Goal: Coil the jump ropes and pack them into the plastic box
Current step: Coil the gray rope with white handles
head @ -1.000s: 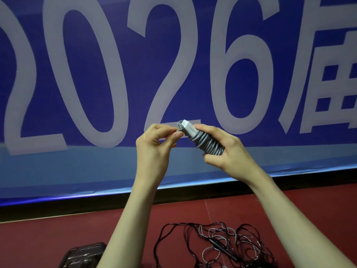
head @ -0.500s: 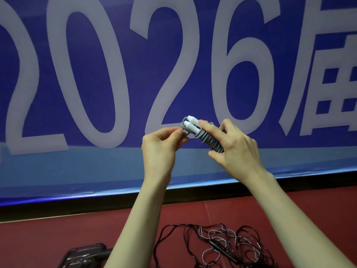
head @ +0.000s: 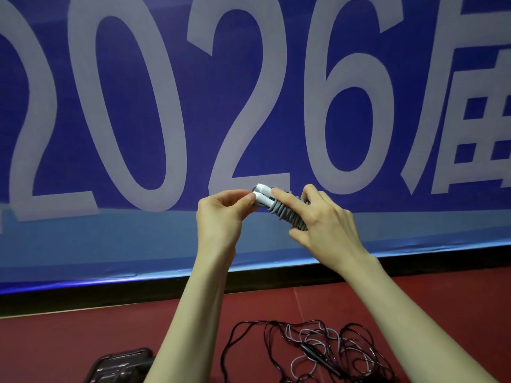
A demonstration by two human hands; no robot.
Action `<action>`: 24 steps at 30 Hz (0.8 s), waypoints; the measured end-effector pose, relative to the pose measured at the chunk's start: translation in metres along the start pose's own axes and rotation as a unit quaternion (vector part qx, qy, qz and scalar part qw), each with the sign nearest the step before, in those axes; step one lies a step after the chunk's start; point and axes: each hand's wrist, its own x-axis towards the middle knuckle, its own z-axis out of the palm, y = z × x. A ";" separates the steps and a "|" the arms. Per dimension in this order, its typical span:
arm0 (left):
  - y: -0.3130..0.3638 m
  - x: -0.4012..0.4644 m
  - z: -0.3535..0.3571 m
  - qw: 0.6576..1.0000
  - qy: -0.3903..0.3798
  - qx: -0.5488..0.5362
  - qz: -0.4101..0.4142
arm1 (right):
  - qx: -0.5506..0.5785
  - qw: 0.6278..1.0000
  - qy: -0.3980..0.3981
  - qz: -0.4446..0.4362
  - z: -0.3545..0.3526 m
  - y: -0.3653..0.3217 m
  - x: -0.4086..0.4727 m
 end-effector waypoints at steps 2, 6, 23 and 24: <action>-0.001 0.000 -0.001 1.000 -0.006 0.005 -0.003 | 0.012 1.000 -0.017 0.009 0.002 0.000 -0.001; -0.001 0.001 -0.002 1.000 -0.020 -0.007 -0.014 | 0.015 0.999 -0.045 0.019 0.003 0.001 -0.001; -0.013 0.004 -0.001 0.992 -0.015 -0.119 -0.038 | 0.227 0.963 -0.111 0.090 -0.003 0.014 -0.001; -0.013 0.003 -0.001 0.993 -0.026 -0.112 -0.015 | 0.273 0.951 -0.112 0.092 -0.004 0.014 -0.001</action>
